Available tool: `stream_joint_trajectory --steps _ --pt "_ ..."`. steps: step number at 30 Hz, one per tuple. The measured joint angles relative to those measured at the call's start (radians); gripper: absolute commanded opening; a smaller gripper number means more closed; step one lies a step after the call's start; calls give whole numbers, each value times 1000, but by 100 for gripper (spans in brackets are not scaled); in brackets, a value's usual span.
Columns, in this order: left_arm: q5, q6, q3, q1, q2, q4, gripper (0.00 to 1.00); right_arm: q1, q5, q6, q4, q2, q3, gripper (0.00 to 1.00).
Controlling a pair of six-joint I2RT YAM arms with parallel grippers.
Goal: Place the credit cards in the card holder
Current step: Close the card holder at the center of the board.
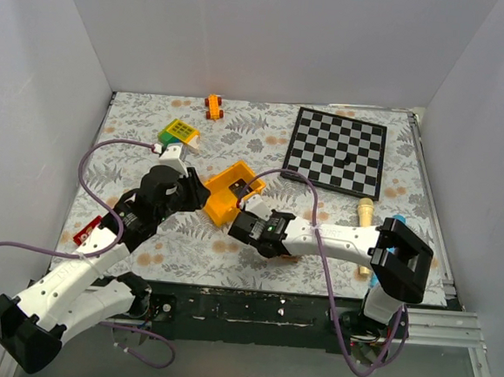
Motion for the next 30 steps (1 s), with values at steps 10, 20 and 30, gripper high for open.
stream_joint_trajectory --steps 10,20,30 --pt "-12 5 0 2 24 0 27 -10 -218 -30 198 -153 -110 53" --pt "-21 18 -17 -77 137 54 37 -323 -378 29 331 -566 -311 48" --pt "119 23 41 -294 531 379 33 -536 -426 88 303 -730 -479 46"
